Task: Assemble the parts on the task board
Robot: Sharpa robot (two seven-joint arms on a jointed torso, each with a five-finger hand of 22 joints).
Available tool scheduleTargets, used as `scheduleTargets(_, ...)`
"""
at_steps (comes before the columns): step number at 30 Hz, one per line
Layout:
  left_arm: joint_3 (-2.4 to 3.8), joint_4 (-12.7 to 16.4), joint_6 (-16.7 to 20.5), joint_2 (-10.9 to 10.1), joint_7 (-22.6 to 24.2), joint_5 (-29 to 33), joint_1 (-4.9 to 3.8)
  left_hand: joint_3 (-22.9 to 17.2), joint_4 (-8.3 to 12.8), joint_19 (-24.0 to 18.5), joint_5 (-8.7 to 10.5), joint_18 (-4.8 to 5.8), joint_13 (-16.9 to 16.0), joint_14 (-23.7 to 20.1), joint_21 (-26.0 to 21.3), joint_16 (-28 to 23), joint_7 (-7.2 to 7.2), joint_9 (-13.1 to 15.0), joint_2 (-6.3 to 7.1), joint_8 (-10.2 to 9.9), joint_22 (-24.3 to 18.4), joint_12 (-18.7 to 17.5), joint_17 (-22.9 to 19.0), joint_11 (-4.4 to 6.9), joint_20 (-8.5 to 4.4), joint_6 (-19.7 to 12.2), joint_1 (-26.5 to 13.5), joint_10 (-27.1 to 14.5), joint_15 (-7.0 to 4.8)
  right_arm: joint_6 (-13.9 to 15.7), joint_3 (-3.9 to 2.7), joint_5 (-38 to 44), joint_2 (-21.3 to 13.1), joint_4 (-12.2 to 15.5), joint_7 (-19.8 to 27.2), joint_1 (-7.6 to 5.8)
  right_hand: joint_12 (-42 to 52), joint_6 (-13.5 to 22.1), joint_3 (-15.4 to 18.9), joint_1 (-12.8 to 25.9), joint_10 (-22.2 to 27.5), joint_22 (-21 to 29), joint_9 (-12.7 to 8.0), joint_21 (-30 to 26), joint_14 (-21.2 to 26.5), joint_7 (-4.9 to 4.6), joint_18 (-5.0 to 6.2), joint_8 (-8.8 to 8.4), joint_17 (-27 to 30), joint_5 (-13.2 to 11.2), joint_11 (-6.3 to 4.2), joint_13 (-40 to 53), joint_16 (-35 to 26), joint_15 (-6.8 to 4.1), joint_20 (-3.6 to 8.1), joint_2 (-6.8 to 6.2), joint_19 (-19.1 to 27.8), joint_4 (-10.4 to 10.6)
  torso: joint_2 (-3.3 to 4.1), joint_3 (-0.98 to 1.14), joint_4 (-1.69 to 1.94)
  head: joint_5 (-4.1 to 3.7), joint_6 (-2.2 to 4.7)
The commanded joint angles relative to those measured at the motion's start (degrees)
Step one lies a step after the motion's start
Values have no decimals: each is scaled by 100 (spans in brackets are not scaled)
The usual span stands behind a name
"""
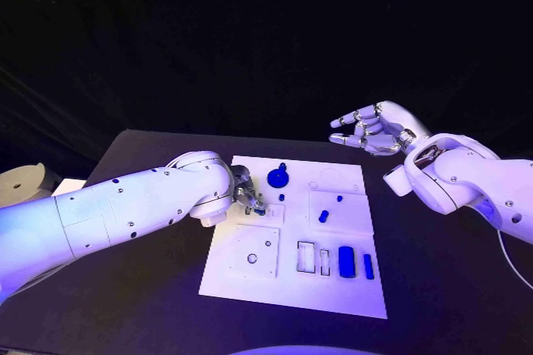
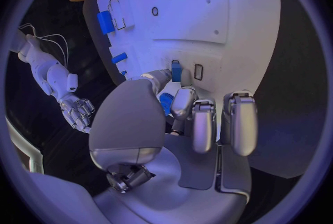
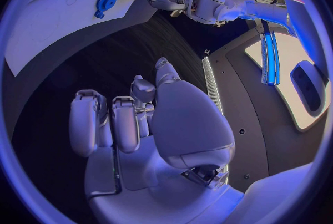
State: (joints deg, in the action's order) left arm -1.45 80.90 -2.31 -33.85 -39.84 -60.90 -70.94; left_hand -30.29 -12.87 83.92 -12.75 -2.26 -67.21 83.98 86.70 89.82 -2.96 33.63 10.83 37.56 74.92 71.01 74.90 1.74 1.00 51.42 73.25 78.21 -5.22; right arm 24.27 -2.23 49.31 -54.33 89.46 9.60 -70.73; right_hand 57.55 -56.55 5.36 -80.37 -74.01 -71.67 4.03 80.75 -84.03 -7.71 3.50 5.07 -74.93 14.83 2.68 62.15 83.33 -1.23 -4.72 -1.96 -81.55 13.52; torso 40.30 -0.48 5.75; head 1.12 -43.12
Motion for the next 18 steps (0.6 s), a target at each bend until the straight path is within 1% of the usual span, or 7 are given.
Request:
scheduleTargets(1, -13, -18, -250, 10, -309, -105, 13, -901, 874, 402, -16, 103, -2, 602, 11, 18, 27, 11, -55, 18, 966, 16, 1510, -10, 23, 18, 5, 42, 21, -2, -1, 14, 4, 8, 64, 2, -26, -45, 30, 47, 46, -4, -7, -4, -373, -12, 28, -12, -513, -11, 11, -5, -35, -31, 29, 27, -22, -15, -1, -2, 0, 0, -13)
scheduleTargets(9, -21, -17, -331, 29, -307, -12, 26, -907, 874, 400, -14, 102, 6, 602, 9, 18, 27, 15, -54, 20, 962, 9, 1510, -11, 24, 18, -7, 39, 21, 6, -1, 13, 3, 4, 64, 2, -85, -43, 28, 39, 77, 13, -7, -13, -366, -13, 32, -14, -483, -6, 11, -56, -57, -31, 29, 32, -14, -20, -2, 1, 1, 2, -21)
scheduleTargets(13, -23, -31, -370, 32, -309, 11, 27, -909, 875, 400, -14, 102, 14, 602, 8, 18, 27, 16, -54, 21, 962, 3, 1510, -11, 24, 18, -10, 35, 21, 31, -1, -5, 3, -6, 72, 2, -711, -23, 41, 13, 421, 296, -10, -173, -277, -19, 88, -31, -171, 1, 19, -596, -309, -28, 24, 50, 124, -42, -2, -1, 6, 1, -23)
scheduleTargets(15, -23, -40, -388, 37, -309, 17, 28, -918, 868, 403, -8, 104, -1, 602, 13, 18, 34, 26, -59, 32, 970, 17, 1510, -9, 24, 28, -47, 47, 22, 40, -1, -29, 4, -13, 72, 2, -1393, -4, 45, -11, 780, 905, -10, -542, -118, -26, 207, -44, 324, 7, 26, -1176, -738, -18, 21, 73, 431, -47, -2, -3, 7, 4, -26)
scheduleTargets(16, -23, -46, -399, 42, -309, 21, 28, -926, 857, 403, -4, 104, -14, 602, 12, 18, 43, 37, -69, 45, 971, 29, 1510, -4, 24, 39, -92, 58, 20, 49, -1, -43, 7, -18, 74, 2, -1791, 19, 41, -47, 963, 1598, -11, -1009, 91, -40, 334, -58, 929, 19, 39, -1511, -1313, -9, 13, 94, 781, -47, -2, -2, 6, 7, -26)
scheduleTargets(17, -23, -52, -408, 47, -309, 25, 28, -929, 846, 404, -1, 104, -23, 602, 14, 18, 51, 47, -79, 55, 974, 37, 1510, 1, 23, 47, -131, 65, 17, 55, -1, -52, 10, -23, 78, 2, -1956, 32, 35, -71, 1019, 2085, -11, -1357, 240, -47, 417, -66, 1356, 28, 51, -1651, -1745, -2, 6, 110, 1018, -42, -1, -2, 4, 28, -24)
scheduleTargets(18, -24, -64, -420, 57, -309, 31, 28, -930, 839, 404, 0, 105, -26, 602, 15, 18, 55, 53, -84, 61, 976, 40, 1510, 3, 22, 51, -152, 68, 15, 64, -1, -65, 15, -29, 88, 2, -2289, 46, 26, -108, 1128, 2987, -9, -2045, 532, -70, 562, -74, 2170, 41, 65, -1934, -2620, 19, -15, 128, 1440, -22, 2, 0, -1, 33, -22)
